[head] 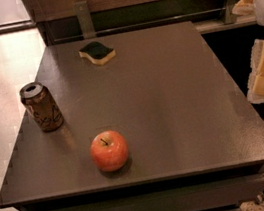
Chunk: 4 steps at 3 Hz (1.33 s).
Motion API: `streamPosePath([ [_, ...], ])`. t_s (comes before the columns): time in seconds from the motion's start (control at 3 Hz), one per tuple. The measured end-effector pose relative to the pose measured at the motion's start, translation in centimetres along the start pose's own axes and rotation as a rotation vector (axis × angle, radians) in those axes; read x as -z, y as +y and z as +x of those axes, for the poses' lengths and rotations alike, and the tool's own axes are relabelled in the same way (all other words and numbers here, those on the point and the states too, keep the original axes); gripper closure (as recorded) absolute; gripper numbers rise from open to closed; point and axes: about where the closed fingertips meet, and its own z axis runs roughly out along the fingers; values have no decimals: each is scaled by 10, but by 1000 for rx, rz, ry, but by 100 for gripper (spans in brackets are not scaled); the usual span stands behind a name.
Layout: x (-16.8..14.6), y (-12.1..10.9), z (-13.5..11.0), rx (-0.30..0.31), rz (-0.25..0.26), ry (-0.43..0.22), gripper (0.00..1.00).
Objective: Move apple near sponge
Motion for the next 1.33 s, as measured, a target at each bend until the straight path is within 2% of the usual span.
streamPosePath([
  [0.33, 0, 0, 0, 0, 0, 0, 0],
  [0.67, -4, 3, -6, 0, -5, -41, 0],
  [1.0, -20, 17, -30, -5, -33, -208, 0],
  [1.33, -74, 39, -59, 17, -75, -451, 0],
])
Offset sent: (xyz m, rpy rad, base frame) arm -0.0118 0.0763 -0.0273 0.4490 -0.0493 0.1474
